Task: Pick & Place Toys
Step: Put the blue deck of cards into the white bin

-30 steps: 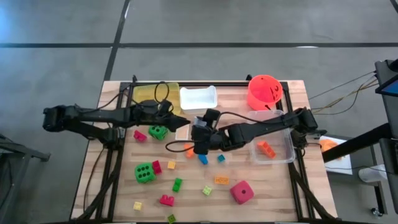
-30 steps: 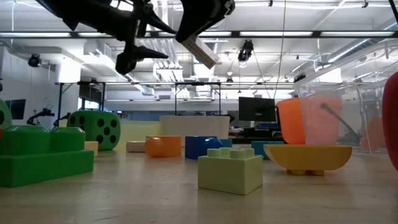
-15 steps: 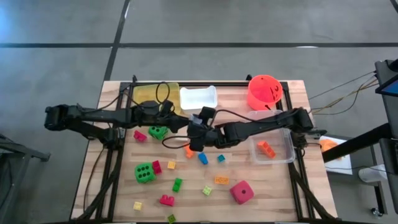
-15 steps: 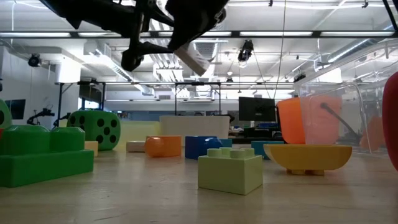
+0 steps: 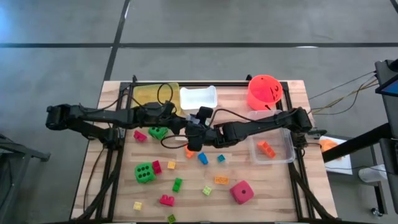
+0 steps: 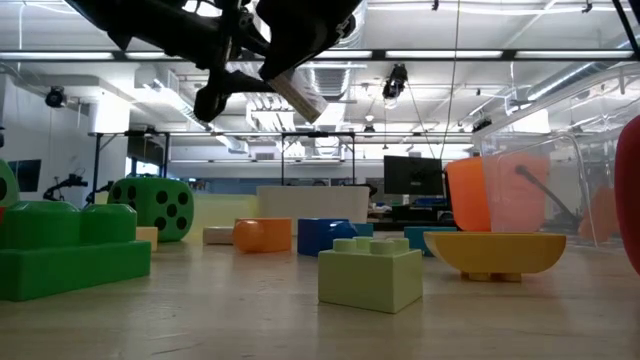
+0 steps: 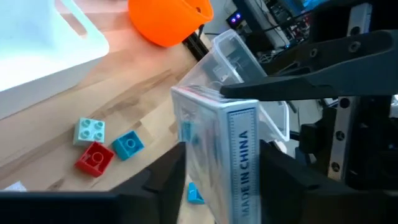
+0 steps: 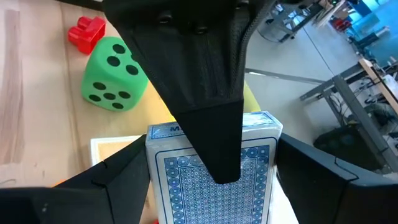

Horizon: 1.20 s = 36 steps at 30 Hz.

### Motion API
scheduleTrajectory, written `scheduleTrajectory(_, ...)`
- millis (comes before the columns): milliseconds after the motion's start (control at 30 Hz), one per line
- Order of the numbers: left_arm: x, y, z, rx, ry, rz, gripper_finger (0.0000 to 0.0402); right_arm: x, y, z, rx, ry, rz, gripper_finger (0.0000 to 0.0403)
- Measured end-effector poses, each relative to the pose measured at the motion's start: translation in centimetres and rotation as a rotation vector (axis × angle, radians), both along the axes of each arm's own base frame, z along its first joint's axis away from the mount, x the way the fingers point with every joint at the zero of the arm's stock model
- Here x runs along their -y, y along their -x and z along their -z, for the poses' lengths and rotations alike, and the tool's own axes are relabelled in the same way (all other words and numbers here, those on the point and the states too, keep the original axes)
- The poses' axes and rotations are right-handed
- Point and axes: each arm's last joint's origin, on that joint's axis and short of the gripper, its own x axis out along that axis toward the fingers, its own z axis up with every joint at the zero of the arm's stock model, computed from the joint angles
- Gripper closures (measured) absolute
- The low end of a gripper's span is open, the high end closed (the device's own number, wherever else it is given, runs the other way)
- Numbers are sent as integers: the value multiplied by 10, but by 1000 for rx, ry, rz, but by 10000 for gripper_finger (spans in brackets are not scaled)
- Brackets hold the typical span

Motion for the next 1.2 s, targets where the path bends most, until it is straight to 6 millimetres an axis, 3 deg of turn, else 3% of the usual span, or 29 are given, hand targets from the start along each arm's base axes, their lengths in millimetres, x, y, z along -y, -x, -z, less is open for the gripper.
scheduleTrajectory(233,0,0,-1,7,11,8,351,0,0,0,-15,23,-13,113)
scheduleTrajectory(300,0,0,-1,7,12,11,352,-1,0,0,-14,23,-14,108)
scheduleTrajectory(433,0,0,1,-10,1,20,352,-3,-1,-4,30,1,-14,41)
scheduleTrajectory(533,0,1,2,-11,0,17,352,-3,0,-7,44,-10,-7,14)
scheduleTrajectory(867,-5,4,4,-60,-42,4,352,-5,6,-5,44,-8,65,16)
scheduleTrajectory(1200,-29,20,3,-148,-124,-123,352,-17,41,-19,55,-92,220,15)
